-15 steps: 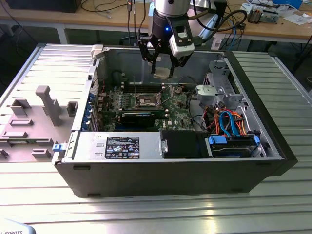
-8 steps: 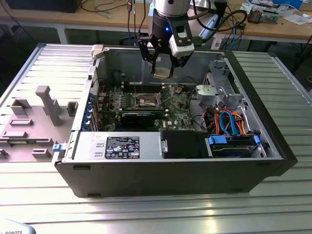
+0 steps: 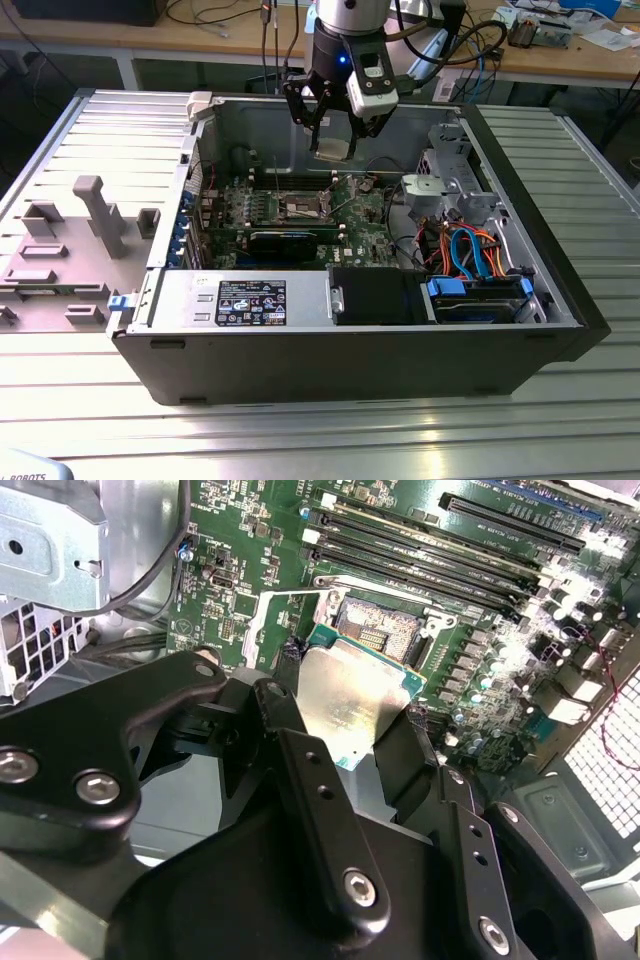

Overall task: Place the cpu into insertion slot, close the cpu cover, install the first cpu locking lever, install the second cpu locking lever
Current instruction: 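Place the cpu into insertion slot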

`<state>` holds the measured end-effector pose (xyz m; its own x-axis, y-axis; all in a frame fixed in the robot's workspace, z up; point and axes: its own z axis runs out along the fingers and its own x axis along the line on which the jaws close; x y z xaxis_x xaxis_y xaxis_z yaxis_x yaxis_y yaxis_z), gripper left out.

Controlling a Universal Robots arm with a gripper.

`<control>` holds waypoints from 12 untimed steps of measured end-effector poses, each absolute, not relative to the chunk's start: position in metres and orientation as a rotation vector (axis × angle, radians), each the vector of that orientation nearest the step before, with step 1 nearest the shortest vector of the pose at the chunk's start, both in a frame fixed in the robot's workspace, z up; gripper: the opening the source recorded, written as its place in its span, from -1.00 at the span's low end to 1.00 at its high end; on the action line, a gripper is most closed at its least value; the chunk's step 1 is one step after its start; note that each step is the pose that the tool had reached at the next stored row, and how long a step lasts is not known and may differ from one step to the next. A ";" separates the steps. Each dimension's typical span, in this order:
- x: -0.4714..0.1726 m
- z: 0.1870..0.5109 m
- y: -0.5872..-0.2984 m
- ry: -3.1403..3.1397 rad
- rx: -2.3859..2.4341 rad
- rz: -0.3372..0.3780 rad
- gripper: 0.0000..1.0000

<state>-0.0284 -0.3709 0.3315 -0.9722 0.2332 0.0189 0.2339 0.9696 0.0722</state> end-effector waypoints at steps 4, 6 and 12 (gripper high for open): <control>-0.028 0.332 -0.371 -3.107 -0.374 -0.116 0.08; -0.028 0.331 -0.371 -3.107 -0.375 -0.116 0.08; -0.028 0.331 -0.371 -3.106 -0.382 -0.116 0.08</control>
